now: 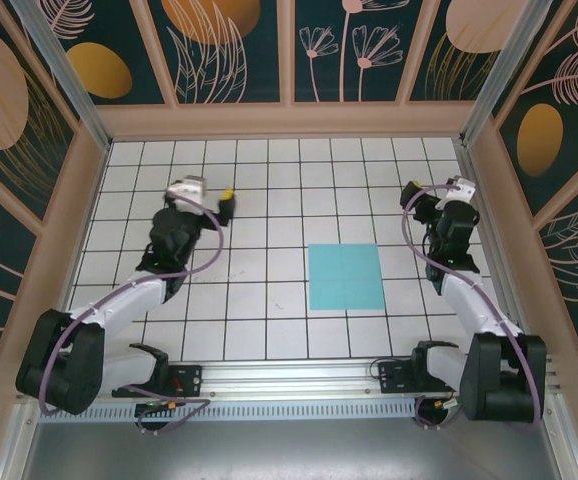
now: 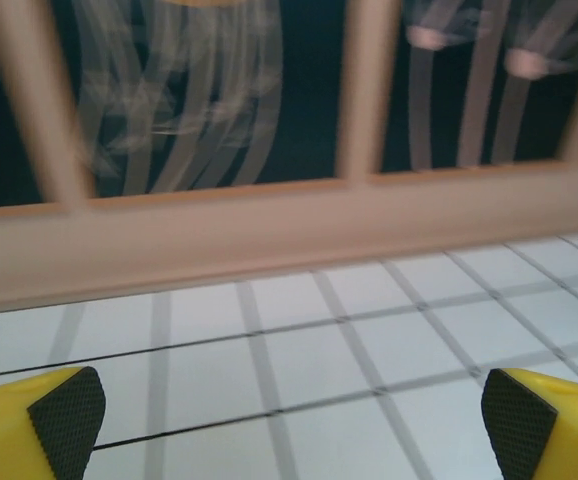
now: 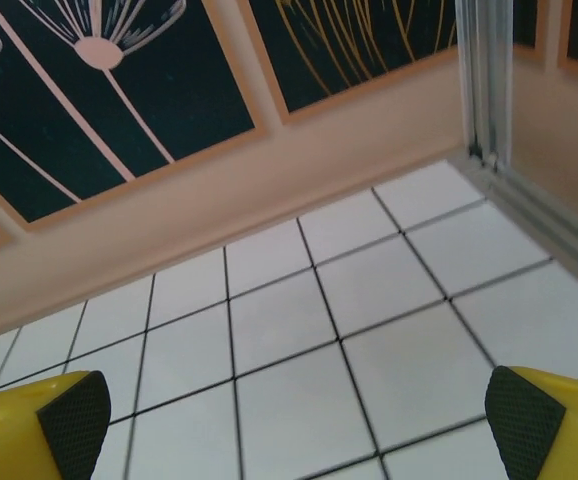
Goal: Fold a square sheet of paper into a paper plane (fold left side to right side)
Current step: Pick up the square sheet of paper from the center of the table.
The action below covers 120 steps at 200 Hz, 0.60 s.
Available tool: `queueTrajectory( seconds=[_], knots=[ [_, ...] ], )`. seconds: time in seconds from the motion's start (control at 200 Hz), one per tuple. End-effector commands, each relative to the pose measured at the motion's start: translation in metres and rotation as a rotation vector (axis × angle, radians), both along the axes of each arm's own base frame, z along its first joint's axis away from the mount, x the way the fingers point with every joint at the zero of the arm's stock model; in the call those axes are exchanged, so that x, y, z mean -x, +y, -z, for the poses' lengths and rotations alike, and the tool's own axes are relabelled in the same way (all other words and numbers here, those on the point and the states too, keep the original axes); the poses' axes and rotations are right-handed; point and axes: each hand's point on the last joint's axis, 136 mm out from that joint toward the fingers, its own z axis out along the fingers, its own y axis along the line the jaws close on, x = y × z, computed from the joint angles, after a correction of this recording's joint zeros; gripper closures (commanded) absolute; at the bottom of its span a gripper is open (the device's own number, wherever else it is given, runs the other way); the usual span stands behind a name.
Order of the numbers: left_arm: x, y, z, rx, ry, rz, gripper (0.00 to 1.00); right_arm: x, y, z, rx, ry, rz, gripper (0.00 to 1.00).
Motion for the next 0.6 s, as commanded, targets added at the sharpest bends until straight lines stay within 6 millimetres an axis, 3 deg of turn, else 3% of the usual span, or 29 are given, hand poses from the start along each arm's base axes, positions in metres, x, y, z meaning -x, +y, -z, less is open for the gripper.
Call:
queueTrajectory(
  seconds=[0.0, 0.15, 0.245, 0.445, 0.596],
  knots=[
    [0.022, -0.062, 0.032, -0.111, 0.146, 0.215, 0.01, 0.024, 0.021, 0.049, -0.111, 0.311, -0.003, 0.01],
    [0.06, -0.136, 0.045, -0.193, 0.2, 0.472, 0.02, 0.046, 0.045, 0.079, -0.111, 0.514, -0.02, 0.01],
    [0.089, -0.171, 0.07, -0.289, 0.265, 0.623, 0.01, 0.06, 0.06, 0.099, -0.143, 0.606, -0.065, 0.01],
    [0.138, -0.206, 0.133, -0.478, 0.417, 0.828, 0.02, 0.071, 0.076, 0.129, -0.169, 0.727, -0.099, 0.01],
    [0.149, -0.223, 0.153, -0.511, 0.485, 0.895, 0.02, 0.072, 0.082, 0.145, -0.112, 0.781, -0.084, 0.01]
  ],
)
